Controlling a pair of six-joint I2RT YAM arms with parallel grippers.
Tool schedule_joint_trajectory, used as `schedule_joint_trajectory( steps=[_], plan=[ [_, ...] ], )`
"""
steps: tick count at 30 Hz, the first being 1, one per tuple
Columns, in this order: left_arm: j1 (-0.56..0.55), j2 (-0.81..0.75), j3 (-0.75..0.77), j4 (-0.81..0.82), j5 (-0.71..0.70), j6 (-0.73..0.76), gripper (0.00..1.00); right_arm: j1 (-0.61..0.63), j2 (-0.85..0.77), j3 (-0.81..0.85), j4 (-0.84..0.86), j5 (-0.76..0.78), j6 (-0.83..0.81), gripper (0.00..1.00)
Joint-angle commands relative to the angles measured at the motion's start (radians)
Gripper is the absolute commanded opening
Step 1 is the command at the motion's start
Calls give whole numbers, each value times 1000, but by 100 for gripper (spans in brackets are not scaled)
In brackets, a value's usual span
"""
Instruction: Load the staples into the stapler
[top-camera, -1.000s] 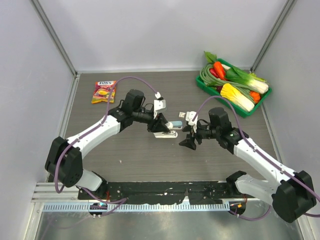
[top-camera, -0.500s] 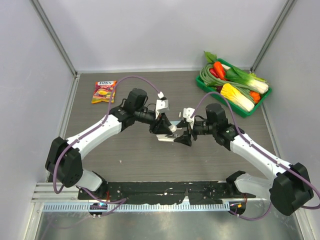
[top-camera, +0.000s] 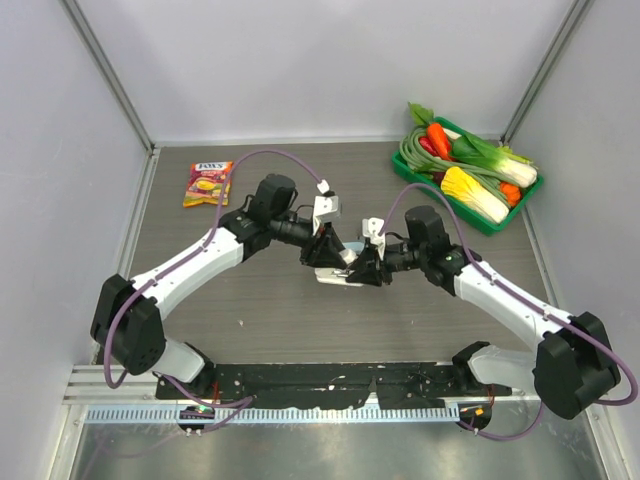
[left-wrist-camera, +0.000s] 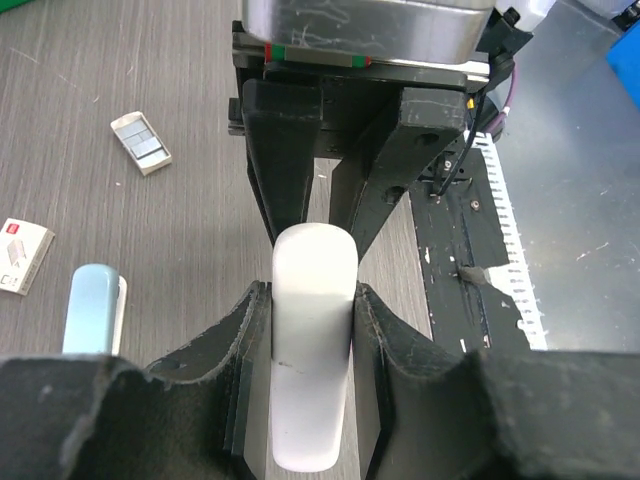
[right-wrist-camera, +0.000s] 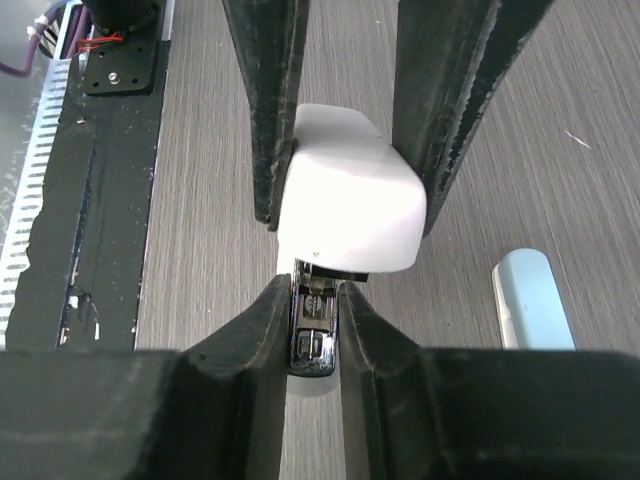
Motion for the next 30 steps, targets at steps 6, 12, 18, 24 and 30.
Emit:
schedule_joint_trajectory(
  steps=[6, 12, 18, 24, 30],
  plan=[
    [156, -54, -51, 529, 34, -485, 0, -26, -51, -62, 186, -19, 104, 4],
    [282, -65, -183, 1101, -7, -872, 0, -35, -62, -97, 344, 16, 273, 1],
    [366, -73, -255, 1445, -128, -1115, 0, -37, -51, -128, 444, 40, 391, 1],
    [435, -73, -312, 1650, -259, -1233, 0, -37, -34, -139, 513, 53, 469, 1],
    [459, -74, -315, 1661, -294, -1259, 0, -37, -14, -149, 561, 54, 534, 4]
  ],
)
